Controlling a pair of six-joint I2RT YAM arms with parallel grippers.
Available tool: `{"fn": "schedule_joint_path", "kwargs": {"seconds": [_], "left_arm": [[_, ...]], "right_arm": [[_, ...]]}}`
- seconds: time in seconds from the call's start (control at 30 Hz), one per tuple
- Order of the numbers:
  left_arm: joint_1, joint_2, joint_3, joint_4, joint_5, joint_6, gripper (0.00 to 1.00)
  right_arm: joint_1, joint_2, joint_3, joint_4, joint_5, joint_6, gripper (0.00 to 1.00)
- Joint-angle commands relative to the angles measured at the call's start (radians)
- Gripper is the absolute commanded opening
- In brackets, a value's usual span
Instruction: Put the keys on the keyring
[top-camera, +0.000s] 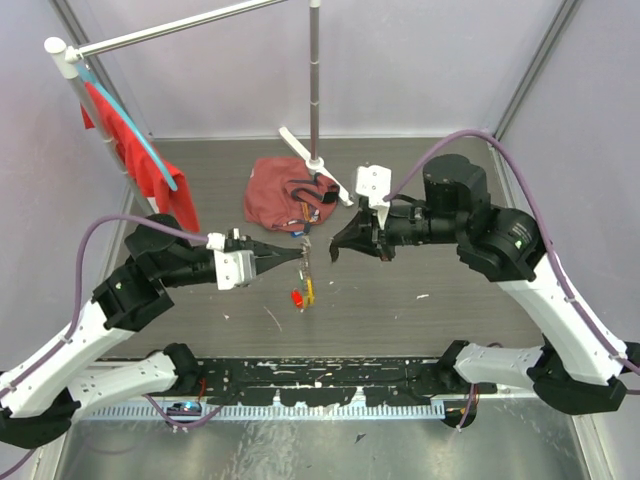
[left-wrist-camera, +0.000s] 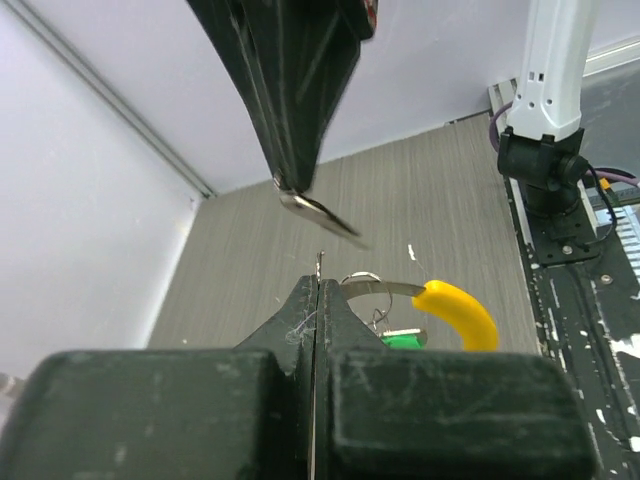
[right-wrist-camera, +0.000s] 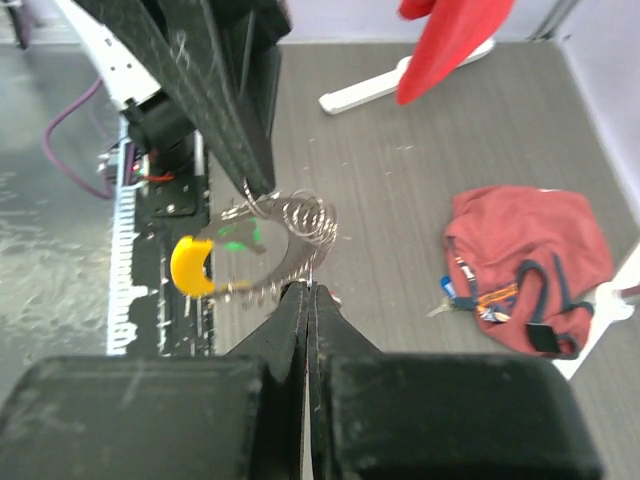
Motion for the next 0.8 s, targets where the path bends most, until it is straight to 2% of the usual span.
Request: {"fn": "schedule_joint_path", "kwargs": {"seconds": [0.0,0.17,0.6,0.77], "left_arm": [[0.003,0.029,0.092,-0.025,0.05,0.113,0.0],[0.002,0.064,0.132,-0.072,0.044,0.202,0.0],[0.002,0.077,0.133,-0.107,0.058,0.525,0.0],[0.002,0.081,0.132,-0.11,0.059,0.596,0.0]], "right_arm": [[-0.001,0.033,0.057,-0.077,-0.109,-0.012,0.0],[-0.001,0.016,0.043,-0.051,-0.099,-0.004,0.01],[-0.001,-0.089,-0.082,0.145,0.035,-0.011,0.01],[-0.001,-0.117,-0.151,0.242,0.042,-0.045,0.01]]}}
